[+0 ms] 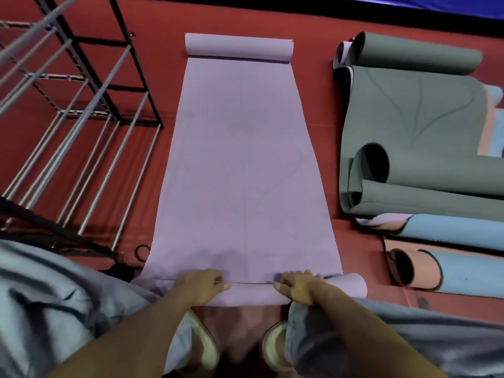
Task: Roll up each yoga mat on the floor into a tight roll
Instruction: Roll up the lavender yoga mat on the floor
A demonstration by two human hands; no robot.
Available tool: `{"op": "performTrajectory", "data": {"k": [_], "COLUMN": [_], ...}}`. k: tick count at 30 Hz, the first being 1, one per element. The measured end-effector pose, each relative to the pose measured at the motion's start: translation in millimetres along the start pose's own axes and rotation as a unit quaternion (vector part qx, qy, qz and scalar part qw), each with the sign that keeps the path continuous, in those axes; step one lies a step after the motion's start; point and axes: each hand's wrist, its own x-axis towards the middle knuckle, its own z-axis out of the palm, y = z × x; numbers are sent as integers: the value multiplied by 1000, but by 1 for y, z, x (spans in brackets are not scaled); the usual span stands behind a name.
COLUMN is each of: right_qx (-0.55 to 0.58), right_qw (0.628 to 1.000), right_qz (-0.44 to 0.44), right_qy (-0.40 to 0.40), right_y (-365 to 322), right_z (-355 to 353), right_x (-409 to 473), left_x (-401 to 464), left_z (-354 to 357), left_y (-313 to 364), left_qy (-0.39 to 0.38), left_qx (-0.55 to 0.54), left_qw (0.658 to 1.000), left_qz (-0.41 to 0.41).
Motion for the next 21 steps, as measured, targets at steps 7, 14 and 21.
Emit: {"op": "performTrajectory", "data": {"k": [7,14,21], "right_qx": [132,209,166], "right_qw": [990,978,986], "right_qz": [-30,-10,-21], "right_qy": [-41,-22,-10], "right_y": [10,6,5], "right_z": [8,6,8], "right_x": [11,15,16], "left_x": [-13,-7,-6], "left_z": [6,-4,4], "left_y": [9,2,-8], "left_qy": [9,-55,17], "left_qx": [102,37,48], "left_qw": [994,997,999], "left_qz": [-48,-40,9]}}
